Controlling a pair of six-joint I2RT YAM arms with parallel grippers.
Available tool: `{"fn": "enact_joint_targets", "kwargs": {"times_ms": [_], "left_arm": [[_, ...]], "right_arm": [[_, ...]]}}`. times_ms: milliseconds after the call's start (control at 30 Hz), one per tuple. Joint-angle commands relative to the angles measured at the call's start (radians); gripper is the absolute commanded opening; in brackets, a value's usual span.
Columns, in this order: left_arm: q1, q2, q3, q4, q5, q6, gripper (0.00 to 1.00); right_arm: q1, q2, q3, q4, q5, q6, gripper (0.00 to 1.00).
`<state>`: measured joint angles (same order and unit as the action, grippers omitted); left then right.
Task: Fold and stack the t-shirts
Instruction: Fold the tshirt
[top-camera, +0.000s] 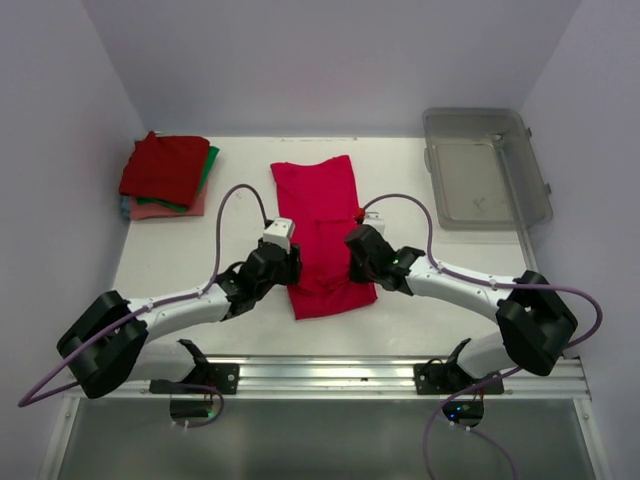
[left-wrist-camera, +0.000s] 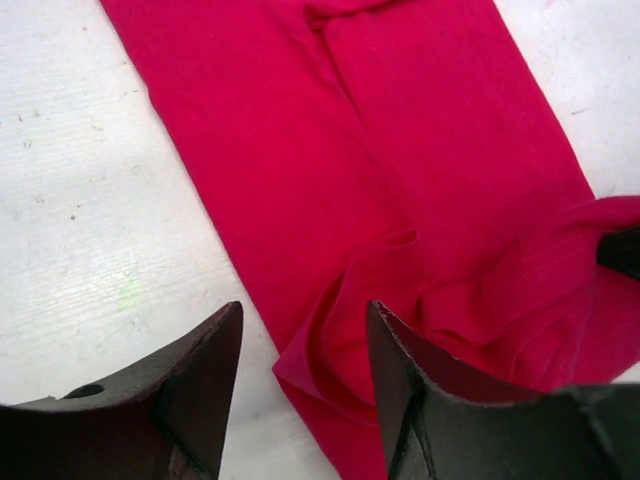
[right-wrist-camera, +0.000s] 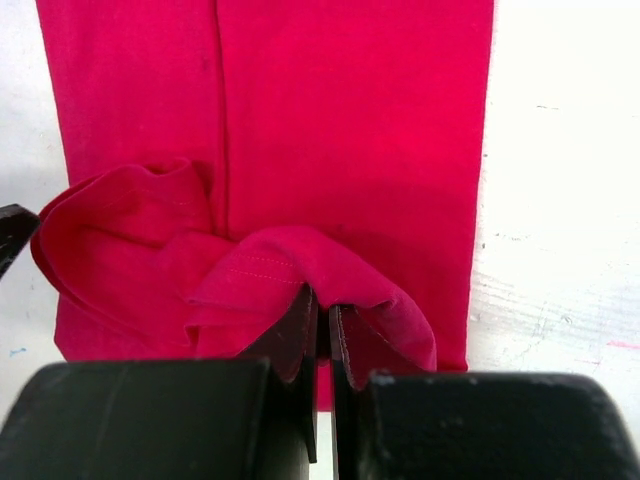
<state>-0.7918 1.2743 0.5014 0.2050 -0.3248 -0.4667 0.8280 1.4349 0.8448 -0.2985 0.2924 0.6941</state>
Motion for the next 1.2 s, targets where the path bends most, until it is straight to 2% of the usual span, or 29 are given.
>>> {"fn": "enact_joint_targets", "kwargs": {"times_ms": [0, 133, 233, 333, 400, 433, 500, 567, 800, 1000, 1167], "left_arm": [[0.011, -0.062, 0.106, -0.252, 0.040, 0.023, 0.56], [0.011, -0.096, 0.196, -0.505, -0.022, -0.006, 0.70], [0.016, -0.101, 0.213, -0.581, -0.029, -0.007, 0.75], [0.031, -0.090, 0.229, -0.587, 0.053, -0.023, 0.78], [0.054, -0.076, 0.227, -0.560, 0.111, -0.026, 0.79], [0.069, -0.070, 0.226, -0.549, 0.203, -0.027, 0.79], [0.113, -0.050, 0.218, -0.504, 0.298, -0.036, 0.78], [0.135, -0.038, 0.210, -0.484, 0.313, -0.044, 0.75], [0.172, -0.018, 0.164, -0.311, 0.320, -0.032, 0.74], [0.215, 0.046, 0.155, -0.222, 0.521, -0.026, 0.73], [0.239, 0.166, 0.181, -0.162, 0.592, -0.023, 0.69]], "right_arm": [[-0.012, -0.014, -0.003, 0.025, -0.002, -0.019, 0.00], [-0.020, -0.022, -0.004, 0.021, -0.007, -0.021, 0.00], [-0.024, -0.011, -0.001, 0.028, -0.019, -0.021, 0.00], [-0.027, 0.013, 0.010, 0.030, -0.038, -0.019, 0.00], [-0.026, 0.027, 0.014, 0.032, -0.045, -0.016, 0.00], [-0.026, 0.028, 0.016, 0.032, -0.048, -0.015, 0.00], [-0.026, 0.027, 0.013, 0.033, -0.053, -0.015, 0.00], [-0.027, 0.024, 0.011, 0.033, -0.053, -0.015, 0.00], [-0.026, 0.004, -0.016, 0.035, -0.052, -0.008, 0.00], [-0.026, 0.009, -0.019, 0.030, -0.048, -0.008, 0.00], [-0.026, 0.015, -0.018, 0.038, -0.053, -0.008, 0.00]]}}
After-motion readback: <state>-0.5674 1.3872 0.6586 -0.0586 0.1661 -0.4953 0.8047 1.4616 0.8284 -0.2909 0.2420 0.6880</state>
